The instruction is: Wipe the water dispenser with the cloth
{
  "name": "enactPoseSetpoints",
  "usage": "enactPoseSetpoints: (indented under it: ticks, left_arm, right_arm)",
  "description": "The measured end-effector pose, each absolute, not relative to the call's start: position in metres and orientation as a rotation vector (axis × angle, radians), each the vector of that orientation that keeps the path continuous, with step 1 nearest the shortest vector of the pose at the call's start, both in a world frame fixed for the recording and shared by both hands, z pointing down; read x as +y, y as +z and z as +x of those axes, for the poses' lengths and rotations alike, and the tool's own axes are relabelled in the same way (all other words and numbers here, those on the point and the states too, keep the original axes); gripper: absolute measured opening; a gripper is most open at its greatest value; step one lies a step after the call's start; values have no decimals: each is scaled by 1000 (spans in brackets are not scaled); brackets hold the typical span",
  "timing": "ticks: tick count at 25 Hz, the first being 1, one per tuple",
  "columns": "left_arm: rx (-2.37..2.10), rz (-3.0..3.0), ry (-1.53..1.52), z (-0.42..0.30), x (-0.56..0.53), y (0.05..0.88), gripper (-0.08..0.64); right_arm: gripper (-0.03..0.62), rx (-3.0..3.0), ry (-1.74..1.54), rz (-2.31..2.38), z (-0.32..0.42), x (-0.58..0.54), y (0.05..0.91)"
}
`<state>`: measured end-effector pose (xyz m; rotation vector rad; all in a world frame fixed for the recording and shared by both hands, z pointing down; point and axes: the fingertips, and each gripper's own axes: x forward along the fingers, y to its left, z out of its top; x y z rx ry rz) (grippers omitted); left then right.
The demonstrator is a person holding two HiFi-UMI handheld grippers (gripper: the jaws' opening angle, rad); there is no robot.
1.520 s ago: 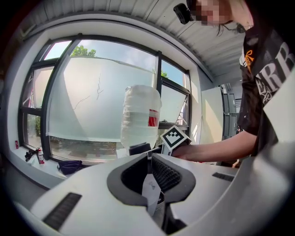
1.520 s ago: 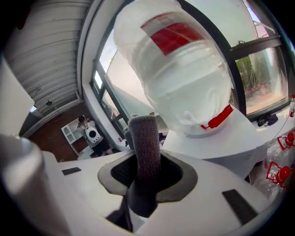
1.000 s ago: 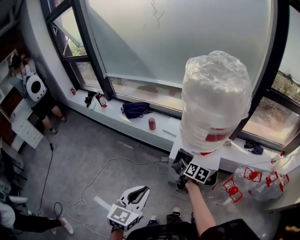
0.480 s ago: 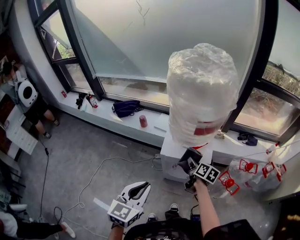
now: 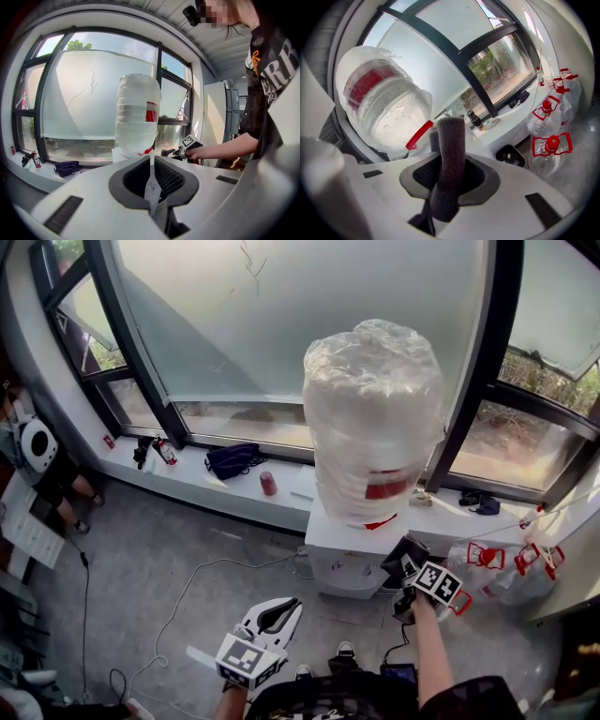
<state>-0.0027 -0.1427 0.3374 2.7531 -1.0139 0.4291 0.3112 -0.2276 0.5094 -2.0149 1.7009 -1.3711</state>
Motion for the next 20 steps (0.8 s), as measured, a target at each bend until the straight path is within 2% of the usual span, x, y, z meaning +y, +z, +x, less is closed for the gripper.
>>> enactPoseSetpoints:
  ticks: [4,8,20]
  left_arm:
    - [-929,2788,413,4,-133,346,43]
    - [-924,2790,433,2,-133,343,43]
    - [-824,2835,415,-28,-126,373,43]
  right_arm:
    - [110,1710,-1318,-2088,332,-214,499]
    - [110,1850,-1242,-2101,316,-209,482]
    - [109,2482,-1109,-1932,159,-209,488]
